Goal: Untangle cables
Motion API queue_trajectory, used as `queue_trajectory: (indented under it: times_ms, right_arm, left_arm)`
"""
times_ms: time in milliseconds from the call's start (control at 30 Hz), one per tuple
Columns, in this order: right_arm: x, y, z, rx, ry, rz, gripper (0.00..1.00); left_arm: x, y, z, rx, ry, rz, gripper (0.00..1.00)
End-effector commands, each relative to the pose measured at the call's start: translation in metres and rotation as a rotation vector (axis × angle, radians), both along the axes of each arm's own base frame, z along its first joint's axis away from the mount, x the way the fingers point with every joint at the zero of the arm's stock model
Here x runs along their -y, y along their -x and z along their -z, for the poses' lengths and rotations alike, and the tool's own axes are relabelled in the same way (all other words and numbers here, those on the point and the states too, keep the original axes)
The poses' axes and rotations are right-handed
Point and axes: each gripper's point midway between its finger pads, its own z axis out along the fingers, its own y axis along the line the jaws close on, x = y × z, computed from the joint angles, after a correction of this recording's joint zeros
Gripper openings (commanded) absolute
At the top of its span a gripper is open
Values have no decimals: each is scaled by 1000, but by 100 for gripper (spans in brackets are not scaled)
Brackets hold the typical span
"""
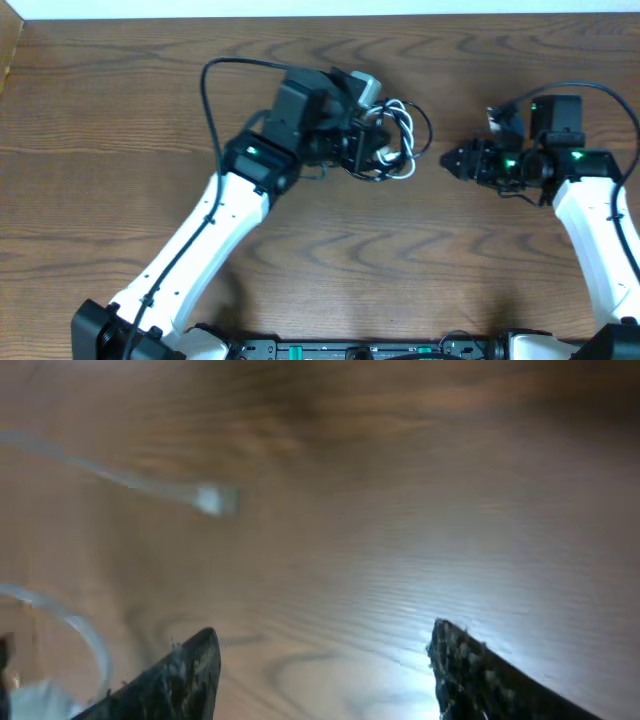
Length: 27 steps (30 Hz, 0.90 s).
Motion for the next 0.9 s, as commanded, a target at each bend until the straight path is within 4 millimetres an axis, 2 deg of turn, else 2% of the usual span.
queue_trajectory:
  times_ms: [0, 167, 333, 567, 700, 800, 867]
  right_arm:
    - [-39, -5, -21, 76, -90, -97, 63]
    - [-62, -14, -39, 184, -140, -175, 63]
    - [-62, -22, -47, 207, -168, -147, 61]
    - [-71, -27, -55, 233, -198, -145, 62]
    - [-84, -28, -62, 244, -227, -148, 62]
    - [-97, -28, -59, 232, -229, -155, 61]
    - [-105, -30, -44, 182, -203, -120, 56]
  left_arm:
    - [-13, 3, -20, -49, 118, 70, 7]
    - [-31, -5, -9, -98, 95, 18, 7]
    - [-48, -13, 16, -141, -12, -89, 8]
    - [-53, -12, 24, -139, -52, -98, 8]
    - [-55, -13, 30, -150, -72, -113, 7]
    - [-54, -12, 31, -152, -74, -109, 7]
    - [-52, -11, 31, -152, -74, -104, 7]
